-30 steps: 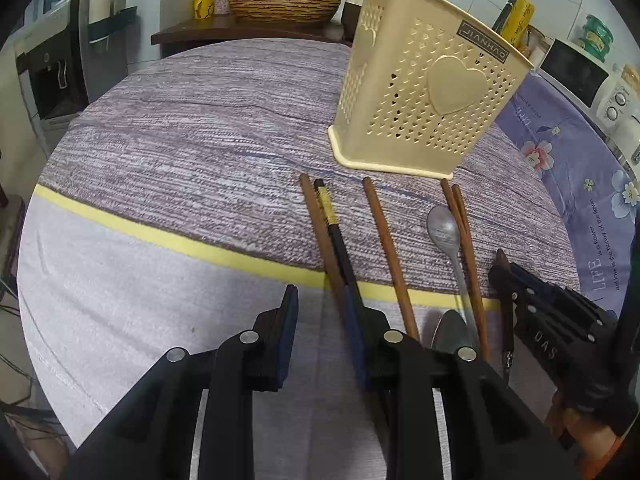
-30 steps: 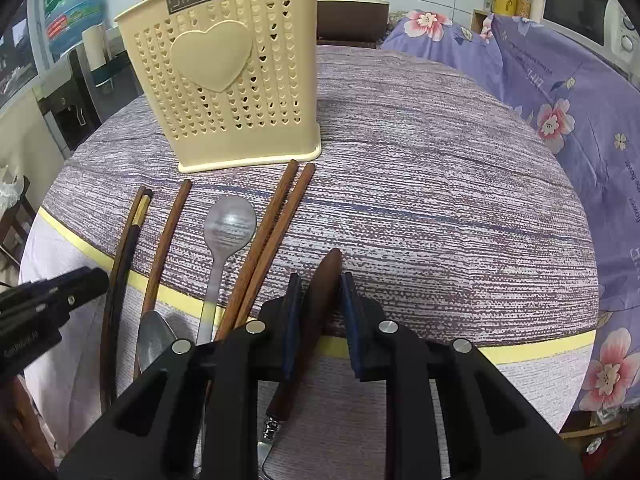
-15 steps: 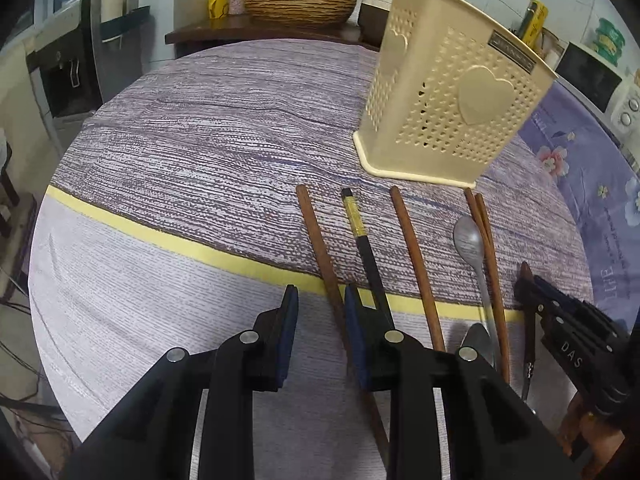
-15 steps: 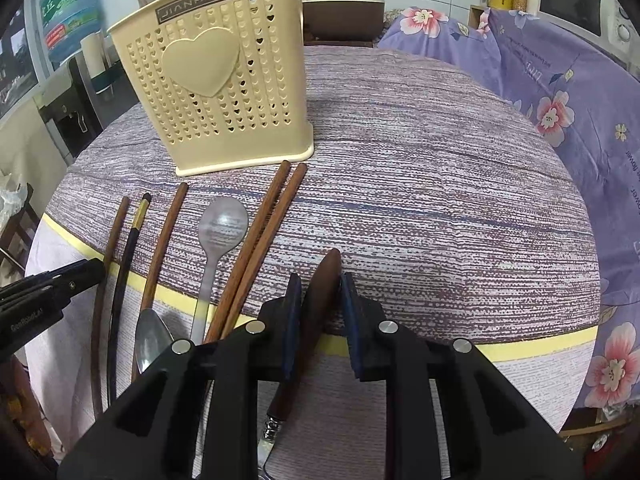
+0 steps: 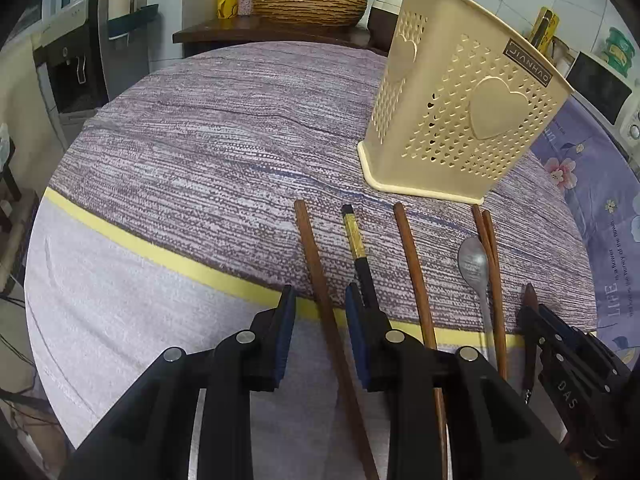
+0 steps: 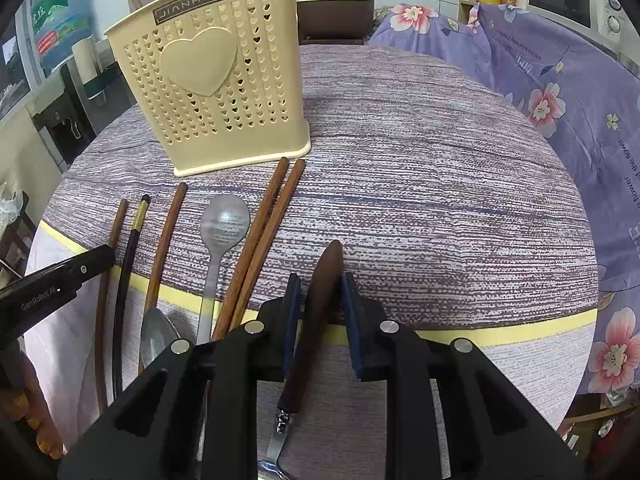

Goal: Organize utensils
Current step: 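Grasp a brown wooden chopstick with the left tool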

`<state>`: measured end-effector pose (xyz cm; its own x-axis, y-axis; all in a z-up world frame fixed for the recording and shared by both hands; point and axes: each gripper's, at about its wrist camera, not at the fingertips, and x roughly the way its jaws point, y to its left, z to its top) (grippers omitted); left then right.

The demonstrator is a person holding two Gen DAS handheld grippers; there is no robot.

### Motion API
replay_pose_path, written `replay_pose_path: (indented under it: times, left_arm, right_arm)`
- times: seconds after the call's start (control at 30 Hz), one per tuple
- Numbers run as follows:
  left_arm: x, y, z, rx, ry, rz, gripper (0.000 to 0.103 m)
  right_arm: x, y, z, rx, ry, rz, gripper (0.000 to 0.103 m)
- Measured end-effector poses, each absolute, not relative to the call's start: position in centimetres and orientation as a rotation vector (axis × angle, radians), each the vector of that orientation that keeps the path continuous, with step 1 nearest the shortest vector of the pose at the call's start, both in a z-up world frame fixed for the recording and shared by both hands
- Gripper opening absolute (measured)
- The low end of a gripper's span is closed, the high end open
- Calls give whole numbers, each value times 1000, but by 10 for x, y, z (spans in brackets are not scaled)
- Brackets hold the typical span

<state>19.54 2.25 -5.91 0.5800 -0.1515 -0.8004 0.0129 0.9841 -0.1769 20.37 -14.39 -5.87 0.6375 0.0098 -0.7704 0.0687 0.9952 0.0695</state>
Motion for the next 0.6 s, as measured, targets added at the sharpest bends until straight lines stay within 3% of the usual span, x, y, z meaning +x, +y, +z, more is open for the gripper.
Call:
replay_pose_path:
  times: [0.27, 0.5, 0.6]
  left_arm:
    - [223, 14, -57, -104, 955, -96, 26]
    - [231, 12, -58, -60, 951, -75, 11]
    - [232, 14, -58, -70, 952, -81, 10]
  right_arm:
    - [214, -147, -58, 112, 888, -8, 19]
    - [220, -149, -57, 125, 891, 5, 18]
    - [221, -150, -57, 131, 890, 8, 17]
